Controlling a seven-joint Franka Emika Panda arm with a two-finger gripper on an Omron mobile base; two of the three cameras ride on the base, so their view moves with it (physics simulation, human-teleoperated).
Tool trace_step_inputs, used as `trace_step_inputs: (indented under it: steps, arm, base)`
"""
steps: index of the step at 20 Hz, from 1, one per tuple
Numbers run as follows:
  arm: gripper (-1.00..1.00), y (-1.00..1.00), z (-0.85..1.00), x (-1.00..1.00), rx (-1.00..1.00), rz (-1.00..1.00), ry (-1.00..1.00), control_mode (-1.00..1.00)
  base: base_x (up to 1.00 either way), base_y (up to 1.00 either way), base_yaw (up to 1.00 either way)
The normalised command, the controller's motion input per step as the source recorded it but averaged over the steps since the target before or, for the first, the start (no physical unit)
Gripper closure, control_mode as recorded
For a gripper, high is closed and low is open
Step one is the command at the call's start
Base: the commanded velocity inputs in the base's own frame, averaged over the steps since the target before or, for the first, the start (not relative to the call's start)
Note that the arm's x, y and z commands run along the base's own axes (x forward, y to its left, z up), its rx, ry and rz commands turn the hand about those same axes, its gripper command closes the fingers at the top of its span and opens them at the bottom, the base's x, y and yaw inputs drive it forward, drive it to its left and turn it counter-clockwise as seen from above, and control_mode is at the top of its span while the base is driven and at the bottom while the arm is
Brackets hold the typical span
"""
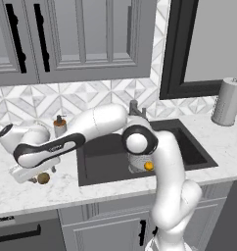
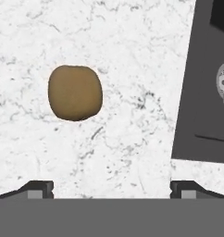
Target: Put the colander in the sink, put the kiwi, tangerine in the colander, and turn on the sink faucet and pour water over the colander.
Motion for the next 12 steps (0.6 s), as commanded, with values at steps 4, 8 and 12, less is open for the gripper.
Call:
trace_step_inputs:
  steps: [4, 8, 12]
  arm:
    - [-1.00, -0.15, -0.24, 0.20, 0.00, -0.26, -0.06, -1.00]
    - [-1.00, -0.03, -0.34, 0.01, 0.00, -0.16, -0.07, -1.00]
    - [-1.00, 0.00, -0.31, 0.10, 0.00, -0.08, -0.10, -1.00]
  base:
    - [0.00, 0.00, 0.00]
    - [0.00, 0.00, 0.00]
    - [0.00, 0.00, 0.00]
